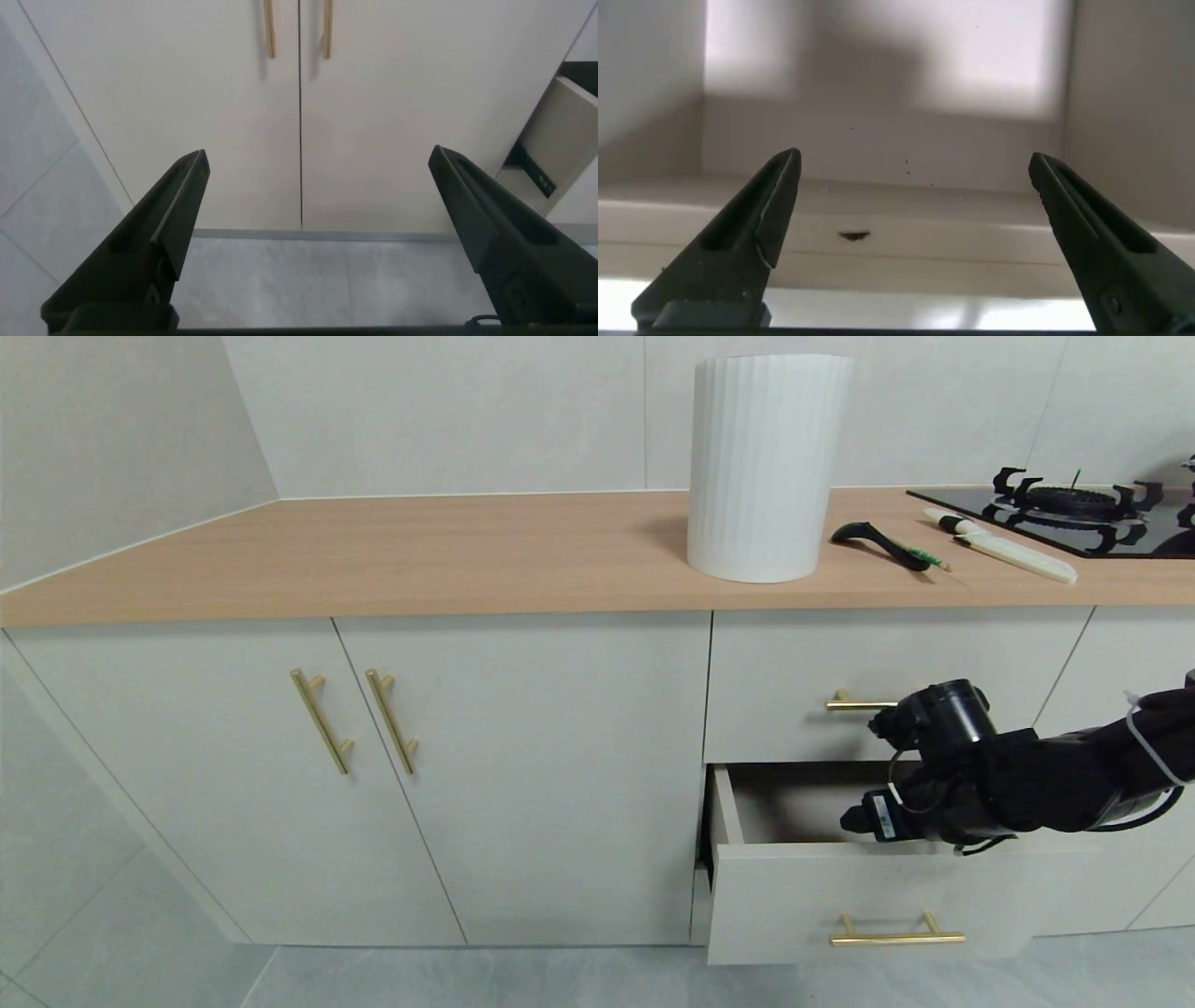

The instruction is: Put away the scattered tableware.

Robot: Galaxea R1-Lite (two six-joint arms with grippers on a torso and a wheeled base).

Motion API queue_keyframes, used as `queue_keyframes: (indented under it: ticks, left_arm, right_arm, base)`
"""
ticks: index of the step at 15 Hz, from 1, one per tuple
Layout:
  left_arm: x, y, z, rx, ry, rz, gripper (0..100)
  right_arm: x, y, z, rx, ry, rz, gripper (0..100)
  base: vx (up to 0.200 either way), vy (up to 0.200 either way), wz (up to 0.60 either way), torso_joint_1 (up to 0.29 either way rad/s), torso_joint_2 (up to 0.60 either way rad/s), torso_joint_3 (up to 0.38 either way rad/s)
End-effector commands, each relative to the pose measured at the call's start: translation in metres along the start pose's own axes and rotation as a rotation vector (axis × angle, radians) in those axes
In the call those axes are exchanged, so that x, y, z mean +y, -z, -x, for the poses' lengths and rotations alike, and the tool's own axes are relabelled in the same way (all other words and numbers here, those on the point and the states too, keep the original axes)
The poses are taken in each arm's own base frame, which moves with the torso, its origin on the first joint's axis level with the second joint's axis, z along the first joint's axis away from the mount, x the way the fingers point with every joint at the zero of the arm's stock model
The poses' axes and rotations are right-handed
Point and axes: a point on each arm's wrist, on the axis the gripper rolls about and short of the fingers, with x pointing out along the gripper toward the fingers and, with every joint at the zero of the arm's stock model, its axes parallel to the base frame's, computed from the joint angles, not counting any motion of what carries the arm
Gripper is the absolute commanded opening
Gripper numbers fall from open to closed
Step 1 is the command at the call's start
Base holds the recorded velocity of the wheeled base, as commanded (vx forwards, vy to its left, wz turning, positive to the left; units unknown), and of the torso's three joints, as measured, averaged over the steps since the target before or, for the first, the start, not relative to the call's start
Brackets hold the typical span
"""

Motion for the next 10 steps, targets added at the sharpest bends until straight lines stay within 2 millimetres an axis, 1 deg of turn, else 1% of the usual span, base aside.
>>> queue_keyframes:
  ticks: [1,4,5,7,10]
  left_arm:
    - [0.000,0.000,0.000,0.001,-0.001,0.000,100]
    - [0.000,0.000,0.000,0.001,0.000,0.000,100]
    - [0.000,0.000,0.000,0.001,0.000,0.000,100]
    - [0.000,0.000,0.000,0.001,0.000,0.000,100]
    - [0.000,0.000,0.000,0.001,0.000,0.000,100]
  right_arm:
    - [-0.003,0.001,0.014,-0.012,-0.001,-0.005,100]
    - [-0.006,0.020,0.034,0.019,-0.007,0.007,100]
    - [-0.007,0.023,0.036,0.022,-0.008,0.011,100]
    - [-0.007,0.040,0.047,0.049,-0.013,0.026,100]
    - [-0.008,0.058,0.061,0.067,-0.019,0.040,100]
  base:
    - [0.000,0.000,0.00,0.000,0.00,0.000]
    - [0.000,0.000,0.00,0.000,0.00,0.000]
    - [0.000,0.000,0.00,0.000,0.00,0.000]
    - [0.000,0.000,0.00,0.000,0.00,0.000]
    - [0.000,0.000,0.00,0.000,0.00,0.000]
